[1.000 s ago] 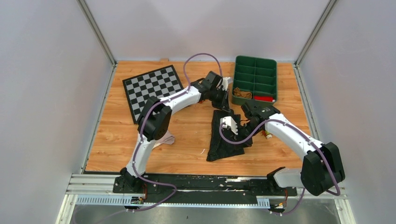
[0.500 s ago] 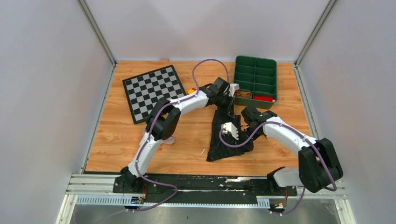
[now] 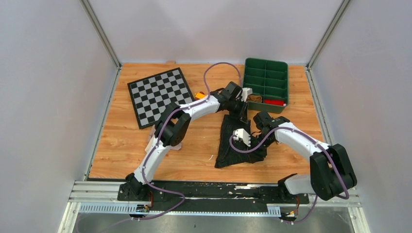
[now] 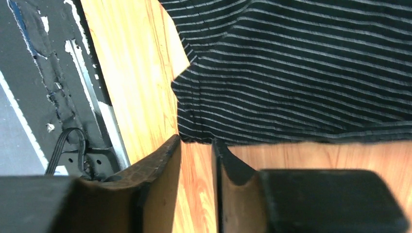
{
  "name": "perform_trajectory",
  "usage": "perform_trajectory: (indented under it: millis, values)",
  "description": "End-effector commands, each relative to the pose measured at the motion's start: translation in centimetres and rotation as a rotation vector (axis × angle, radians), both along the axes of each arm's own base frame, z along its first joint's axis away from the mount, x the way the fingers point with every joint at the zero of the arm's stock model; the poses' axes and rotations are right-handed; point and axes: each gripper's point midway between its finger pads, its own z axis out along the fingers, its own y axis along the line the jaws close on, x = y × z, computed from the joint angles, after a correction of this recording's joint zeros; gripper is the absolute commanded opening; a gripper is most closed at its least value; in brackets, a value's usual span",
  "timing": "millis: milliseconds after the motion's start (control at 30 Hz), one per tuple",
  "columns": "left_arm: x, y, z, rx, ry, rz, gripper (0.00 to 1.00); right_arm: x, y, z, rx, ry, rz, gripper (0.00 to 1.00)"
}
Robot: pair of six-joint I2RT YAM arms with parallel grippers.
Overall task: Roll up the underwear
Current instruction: Fold the underwear at the center of the board.
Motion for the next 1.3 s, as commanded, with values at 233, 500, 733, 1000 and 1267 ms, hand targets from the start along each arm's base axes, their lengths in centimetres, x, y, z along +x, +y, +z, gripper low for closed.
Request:
perform_trajectory:
  millis: [233, 500, 733, 1000, 1267]
  values:
    - [2.9, 7.1, 11.1, -0.078, -0.137, 0.006, 1.00, 6.4, -1.6, 11.4, 0.143, -0.168, -0.462, 0.48]
    - [1.7, 13.1, 8.3, 0.003, -0.111, -0.032, 1.00, 14.7, -2.7, 10.5, 0.191, -0.103, -0.880, 0.51]
    - [1.7, 12.2, 6.4, -0.050, -0.063, -0.098, 1.00, 18.1, -2.9, 7.6, 0.258, 0.065, -1.063, 0.56]
    - [2.3, 11.4, 3.6, -0.062, -0.021, -0.089, 1.00, 20.4, -2.4, 5.3, 0.267, 0.118, -1.099, 0.55]
    - [2.5, 11.7, 2.1, -0.015, -0.003, -0.077, 1.00, 21.3, -2.4, 3.2, 0.253, 0.154, -1.128, 0.51]
